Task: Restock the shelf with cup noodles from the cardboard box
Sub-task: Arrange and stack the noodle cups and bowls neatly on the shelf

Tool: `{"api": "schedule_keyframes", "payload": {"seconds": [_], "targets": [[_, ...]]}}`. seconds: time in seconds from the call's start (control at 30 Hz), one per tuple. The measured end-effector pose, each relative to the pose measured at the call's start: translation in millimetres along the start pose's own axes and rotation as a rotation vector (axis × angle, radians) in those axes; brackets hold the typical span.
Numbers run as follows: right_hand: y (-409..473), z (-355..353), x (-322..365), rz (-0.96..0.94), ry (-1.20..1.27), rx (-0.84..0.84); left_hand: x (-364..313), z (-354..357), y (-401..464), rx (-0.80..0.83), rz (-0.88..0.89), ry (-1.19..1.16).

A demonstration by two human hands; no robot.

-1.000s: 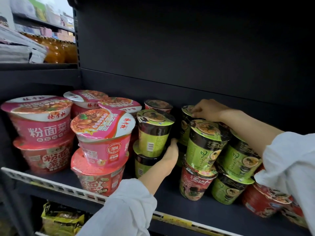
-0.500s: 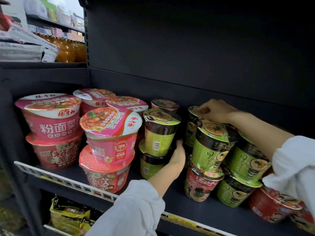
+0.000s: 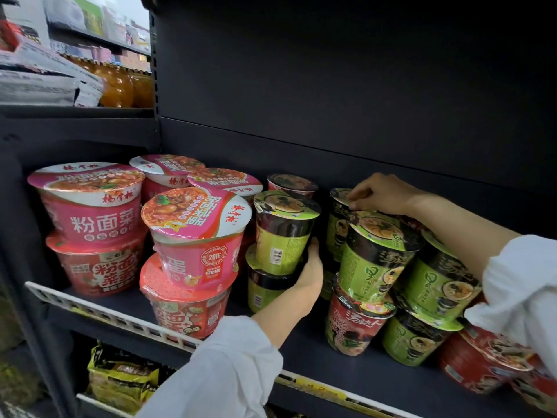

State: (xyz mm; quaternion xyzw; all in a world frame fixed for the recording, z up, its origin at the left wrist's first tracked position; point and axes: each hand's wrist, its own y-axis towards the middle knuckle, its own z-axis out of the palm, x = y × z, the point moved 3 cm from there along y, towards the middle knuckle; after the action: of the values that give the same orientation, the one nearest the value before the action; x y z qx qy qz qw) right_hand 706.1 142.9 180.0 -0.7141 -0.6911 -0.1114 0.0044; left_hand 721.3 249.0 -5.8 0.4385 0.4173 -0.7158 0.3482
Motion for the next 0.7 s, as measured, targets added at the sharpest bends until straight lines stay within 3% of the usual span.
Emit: {"api": "schedule_keyframes", "payload": {"seconds": [0.2, 0.33, 0.7], "targets": [[-1, 1, 0, 0.001, -0.009, -0.001, -19, 12, -15, 0.023, -0.019, -0.116], [-8, 0, -1, 0.014, 0.053, -0.046, -3, 8, -13, -0.066, 0.026, -0.147], [-1, 2, -1, -0.016, 0.062, 0.023, -3, -8, -20, 0.025, 0.048, -0.032]]}}
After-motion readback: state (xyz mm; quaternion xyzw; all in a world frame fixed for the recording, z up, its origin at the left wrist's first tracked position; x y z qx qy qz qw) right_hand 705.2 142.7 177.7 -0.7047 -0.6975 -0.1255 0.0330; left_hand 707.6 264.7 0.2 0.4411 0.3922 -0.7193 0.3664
